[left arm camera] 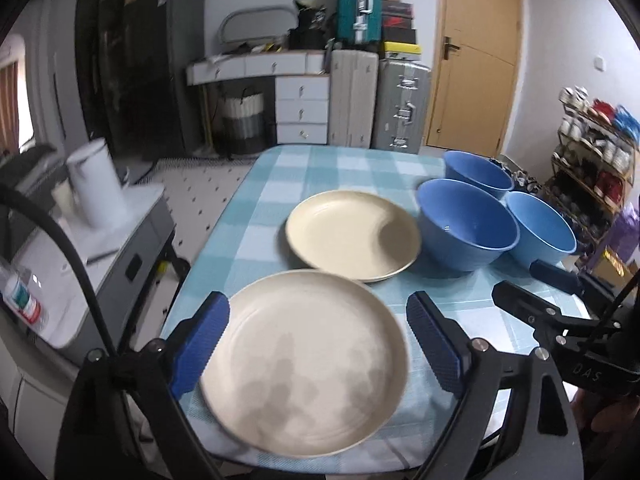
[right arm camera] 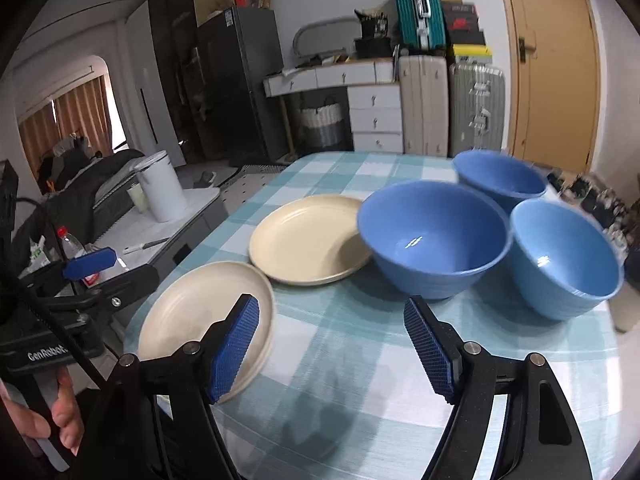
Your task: Organize plates and bowls
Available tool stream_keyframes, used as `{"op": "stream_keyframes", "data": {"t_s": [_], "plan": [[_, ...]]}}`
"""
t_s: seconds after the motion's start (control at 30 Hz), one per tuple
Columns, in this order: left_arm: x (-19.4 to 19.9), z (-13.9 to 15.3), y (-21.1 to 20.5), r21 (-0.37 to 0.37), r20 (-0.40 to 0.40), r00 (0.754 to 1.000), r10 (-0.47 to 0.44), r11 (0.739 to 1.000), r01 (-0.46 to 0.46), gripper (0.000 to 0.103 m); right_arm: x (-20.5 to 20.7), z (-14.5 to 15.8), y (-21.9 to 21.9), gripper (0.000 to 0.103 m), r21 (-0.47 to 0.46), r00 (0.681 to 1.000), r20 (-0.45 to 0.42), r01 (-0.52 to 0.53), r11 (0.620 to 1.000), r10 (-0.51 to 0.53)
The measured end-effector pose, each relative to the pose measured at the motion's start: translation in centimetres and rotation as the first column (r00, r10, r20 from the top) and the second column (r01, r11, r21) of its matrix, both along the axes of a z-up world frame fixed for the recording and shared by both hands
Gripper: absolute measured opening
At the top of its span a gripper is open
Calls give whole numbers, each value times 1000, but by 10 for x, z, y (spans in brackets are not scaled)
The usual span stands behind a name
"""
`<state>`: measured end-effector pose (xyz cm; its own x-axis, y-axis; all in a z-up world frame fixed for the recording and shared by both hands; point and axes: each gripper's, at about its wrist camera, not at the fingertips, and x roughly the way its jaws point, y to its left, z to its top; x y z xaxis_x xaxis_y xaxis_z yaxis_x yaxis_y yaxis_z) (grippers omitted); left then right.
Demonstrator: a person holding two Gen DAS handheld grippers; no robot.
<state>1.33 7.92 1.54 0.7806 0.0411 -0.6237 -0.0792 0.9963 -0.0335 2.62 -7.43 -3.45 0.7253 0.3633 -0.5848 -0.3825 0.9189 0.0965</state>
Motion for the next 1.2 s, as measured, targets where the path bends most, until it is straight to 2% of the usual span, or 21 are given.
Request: {"op": "stream_keyframes", "data": {"t_s": [0.07,0.17,0.2,0.37,0.5,0.57,0.67,0.9,1.1,1.2], "plan": [[-1,2,-10,10,38,999,-34,999,33,91,-8,4,-7,93,-12,998,48,27,1000,-27],[-10,0,-19,27,155,985,-77,997,73,94,-21,8,-22,100,32,994,95,42,999,-45],[-10,1,-21,26,159,984,-79,997,76,100,-25,10,-27,101,53,993,103,49,997,-55],[-6,4,-16,-7,174,982,-71,997,73,101,-38,17,-44,101,96,982,154,93,991,-107],[-9,4,-10,-71,190,980,-52,995,67,101,-54,28,-49,102,103,952,245,163,981,-184],[-11,3,-12,-74,188,980,-65,994,80,101,-63,32,-49,102,96,939,283,176,980,-196],[-13,3,-17,-41,191,979,-75,996,84,101,-71,36,-43,102,69,930,322,166,984,-180],[-21,3,-21,24,208,975,-74,997,71,101,-70,34,-34,102,-2,933,309,193,981,-183],[-23,3,-6,-27,210,977,-38,999,44,101,-64,30,-36,102,2,940,282,198,980,-190],[-22,2,-6,-28,209,977,-35,999,41,101,-59,28,-37,102,2,946,262,198,980,-191]]}}
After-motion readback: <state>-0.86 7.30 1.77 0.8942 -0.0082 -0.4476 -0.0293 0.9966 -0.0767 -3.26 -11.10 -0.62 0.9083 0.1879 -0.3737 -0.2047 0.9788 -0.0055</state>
